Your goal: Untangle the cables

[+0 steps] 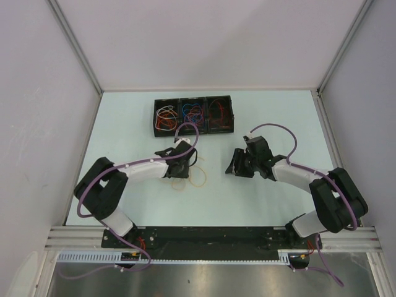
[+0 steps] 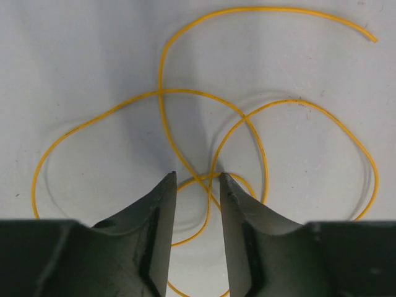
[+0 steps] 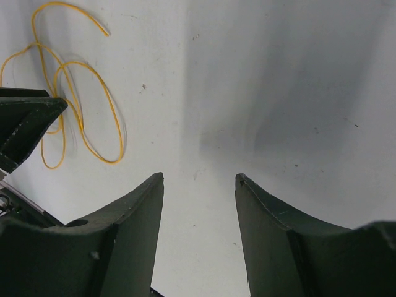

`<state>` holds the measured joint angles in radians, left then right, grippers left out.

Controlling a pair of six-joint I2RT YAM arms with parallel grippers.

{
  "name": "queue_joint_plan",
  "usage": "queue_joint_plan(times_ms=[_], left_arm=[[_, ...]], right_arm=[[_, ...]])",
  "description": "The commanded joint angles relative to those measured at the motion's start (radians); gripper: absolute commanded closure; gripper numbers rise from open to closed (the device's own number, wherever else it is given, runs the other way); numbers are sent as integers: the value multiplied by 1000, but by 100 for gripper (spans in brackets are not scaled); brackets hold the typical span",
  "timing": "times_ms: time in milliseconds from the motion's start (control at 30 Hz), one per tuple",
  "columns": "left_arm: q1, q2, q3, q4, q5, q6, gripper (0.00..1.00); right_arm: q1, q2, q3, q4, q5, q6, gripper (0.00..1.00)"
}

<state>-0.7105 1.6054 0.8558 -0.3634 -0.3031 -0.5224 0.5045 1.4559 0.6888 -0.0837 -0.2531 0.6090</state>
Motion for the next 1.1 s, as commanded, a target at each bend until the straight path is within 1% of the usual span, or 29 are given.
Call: queue_joint_plan(times_ms=[0,33,100,167,200,300,667,767,933,1033,1067], left_arm=[[-6,22,-17,41,2,5,65],[-6,31,-14,34,7,2,68],[-7,34,-18,32,13,-1,69],[-10,25,-37,38,22,-8,65],[-10,21,-43,40,24,-10,59],[-14,-9,-61,34,22,-18,52],[-15,-90,-26,-28,15,4,48],[-15,-81,-24,-23,15,10,45],[-15,-15,-20,14,41,19,45],[-15,26,-6,17,39,21,52],[-15,36,-1,11,35,18,60]], right_arm=[[-7,6,-6,38,-18,-12,46],[-7,4,-6,41,-20,-14,46],[-9,1,-9,41,-21,-12,46],[-9,3,-11,42,-23,-14,46],[-11,3,-11,44,-23,-11,46],[-8,0,-12,45,-23,-12,46],[-9,-2,-18,55,-23,-9,46],[-9,-2,-18,56,-23,-9,46],[-9,0,-20,56,-23,-9,46],[-9,1,-18,58,-23,-9,46],[-8,1,-20,58,-25,-9,46]])
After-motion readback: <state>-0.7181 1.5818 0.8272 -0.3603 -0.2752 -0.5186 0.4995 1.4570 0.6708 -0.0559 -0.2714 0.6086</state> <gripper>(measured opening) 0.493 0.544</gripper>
